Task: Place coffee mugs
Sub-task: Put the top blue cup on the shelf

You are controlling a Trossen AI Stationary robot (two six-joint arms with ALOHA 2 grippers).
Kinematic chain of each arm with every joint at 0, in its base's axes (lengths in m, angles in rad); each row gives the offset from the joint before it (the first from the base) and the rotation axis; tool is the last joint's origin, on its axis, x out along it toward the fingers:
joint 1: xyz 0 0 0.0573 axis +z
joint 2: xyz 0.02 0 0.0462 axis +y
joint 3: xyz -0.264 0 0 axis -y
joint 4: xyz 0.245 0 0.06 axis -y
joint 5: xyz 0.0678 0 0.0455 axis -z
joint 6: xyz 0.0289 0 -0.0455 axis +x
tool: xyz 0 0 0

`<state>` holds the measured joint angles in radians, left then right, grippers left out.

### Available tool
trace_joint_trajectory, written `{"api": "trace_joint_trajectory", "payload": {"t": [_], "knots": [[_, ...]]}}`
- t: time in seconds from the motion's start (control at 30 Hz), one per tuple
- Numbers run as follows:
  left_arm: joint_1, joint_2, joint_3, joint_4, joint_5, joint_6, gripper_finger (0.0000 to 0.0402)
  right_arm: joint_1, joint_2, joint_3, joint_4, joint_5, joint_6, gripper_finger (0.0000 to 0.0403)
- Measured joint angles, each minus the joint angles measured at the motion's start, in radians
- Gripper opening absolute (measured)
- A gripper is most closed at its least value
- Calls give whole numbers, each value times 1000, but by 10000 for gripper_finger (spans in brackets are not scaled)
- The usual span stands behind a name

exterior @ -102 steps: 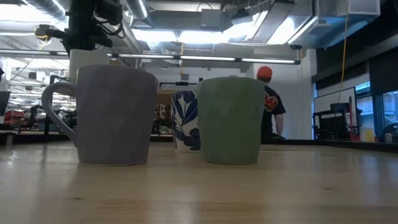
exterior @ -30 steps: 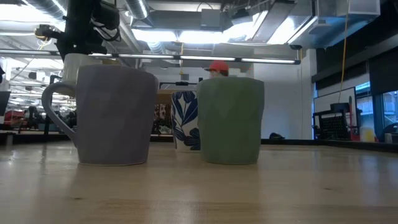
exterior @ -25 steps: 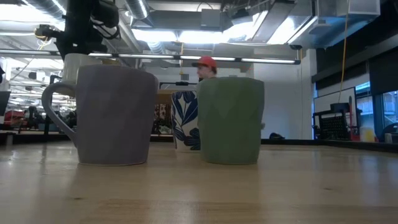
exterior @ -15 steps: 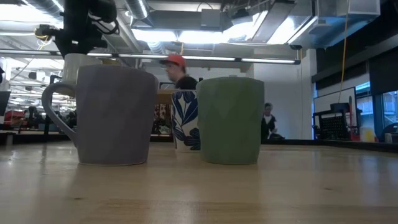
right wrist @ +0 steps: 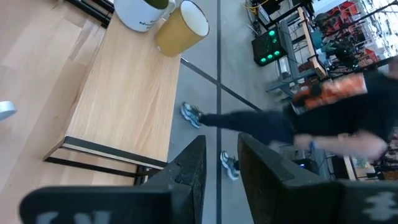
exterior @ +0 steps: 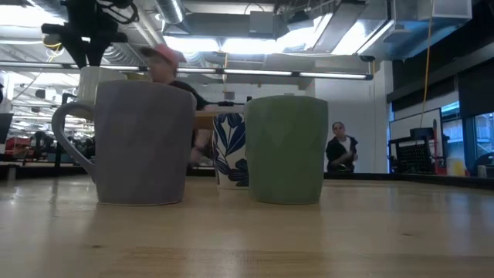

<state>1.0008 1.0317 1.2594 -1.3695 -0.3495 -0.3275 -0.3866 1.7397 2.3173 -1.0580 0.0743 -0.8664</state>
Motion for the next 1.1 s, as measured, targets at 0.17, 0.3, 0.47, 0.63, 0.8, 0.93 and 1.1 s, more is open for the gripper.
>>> {"api": "trace_joint_trajectory", "payload": {"t": [0.17,0.3,0.47,0.63,0.8,0.93,1.1], "knots": [[0,-64,0,39,22,16,138,0,0,0,-9,0,15,85],[0,-117,0,76,61,21,138,0,0,0,-19,-10,30,85],[0,-186,0,147,234,24,138,0,0,0,-78,-77,85,85],[-7,-261,0,235,511,22,138,1,-3,-51,-228,-132,156,85],[-57,-333,2,340,762,14,138,1,-2,-170,-361,-137,185,85],[-134,-338,2,388,861,-34,137,1,-2,-283,-360,-165,210,85],[-265,-319,2,468,846,-37,137,1,-1,-366,-358,-181,212,85]]}}
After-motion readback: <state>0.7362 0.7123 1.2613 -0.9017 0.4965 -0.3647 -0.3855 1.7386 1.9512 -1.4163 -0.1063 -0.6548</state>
